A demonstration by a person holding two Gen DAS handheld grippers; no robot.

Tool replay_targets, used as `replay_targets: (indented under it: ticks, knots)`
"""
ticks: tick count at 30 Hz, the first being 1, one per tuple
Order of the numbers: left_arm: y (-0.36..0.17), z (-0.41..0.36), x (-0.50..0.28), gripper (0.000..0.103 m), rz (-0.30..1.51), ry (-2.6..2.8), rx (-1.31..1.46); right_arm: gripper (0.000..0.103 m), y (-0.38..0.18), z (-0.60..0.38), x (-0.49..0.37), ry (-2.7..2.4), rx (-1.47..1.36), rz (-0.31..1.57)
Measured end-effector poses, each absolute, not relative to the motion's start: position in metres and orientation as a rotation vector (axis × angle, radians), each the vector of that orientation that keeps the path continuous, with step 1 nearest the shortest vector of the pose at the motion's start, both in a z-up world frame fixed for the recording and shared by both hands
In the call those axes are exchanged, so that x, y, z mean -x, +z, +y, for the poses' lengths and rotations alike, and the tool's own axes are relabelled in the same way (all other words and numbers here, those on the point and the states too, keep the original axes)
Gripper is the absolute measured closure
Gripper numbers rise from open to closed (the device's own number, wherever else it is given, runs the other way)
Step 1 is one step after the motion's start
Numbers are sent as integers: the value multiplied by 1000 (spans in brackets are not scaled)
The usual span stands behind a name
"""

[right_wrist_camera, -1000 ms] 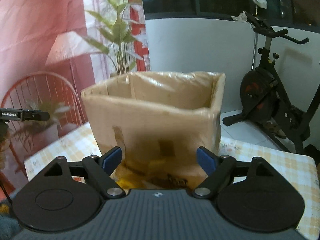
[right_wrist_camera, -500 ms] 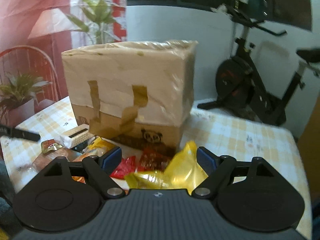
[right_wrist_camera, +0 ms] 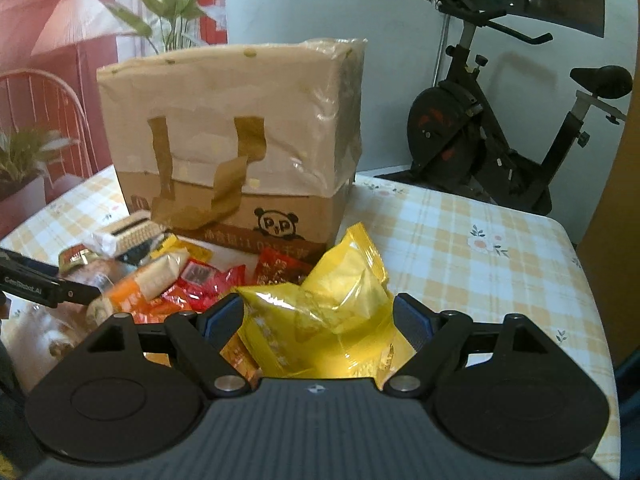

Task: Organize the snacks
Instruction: 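Move both grippers back toward the remaining snack pile, then grasp the pink wrapped bread packet with the left gripper while the right grasps the yellow bag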

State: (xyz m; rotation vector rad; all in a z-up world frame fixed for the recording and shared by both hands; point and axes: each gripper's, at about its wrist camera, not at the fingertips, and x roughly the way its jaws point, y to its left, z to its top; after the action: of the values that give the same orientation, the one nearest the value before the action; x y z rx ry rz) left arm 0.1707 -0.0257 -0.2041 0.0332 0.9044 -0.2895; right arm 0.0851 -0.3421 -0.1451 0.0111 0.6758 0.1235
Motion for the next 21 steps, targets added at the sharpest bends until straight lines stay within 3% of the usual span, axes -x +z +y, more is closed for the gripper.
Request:
replay_targets:
  ticks: [5, 8, 9, 21]
  knots:
    - [-205, -21, -169, 7, 891, -283, -19, 19, -149, -341, -90, 107, -19, 699]
    - [-201, -22, -162, 23, 856, -295, -35, 19, -151, -340, -94, 104, -21, 720]
    - [-200, -22, -161, 24, 850, -304, -37, 19, -152, -339, -94, 107, -18, 725]
    - [-194, -8, -161, 25, 829, -303, 55, 19, -171, -325, -78, 115, 193, 777]
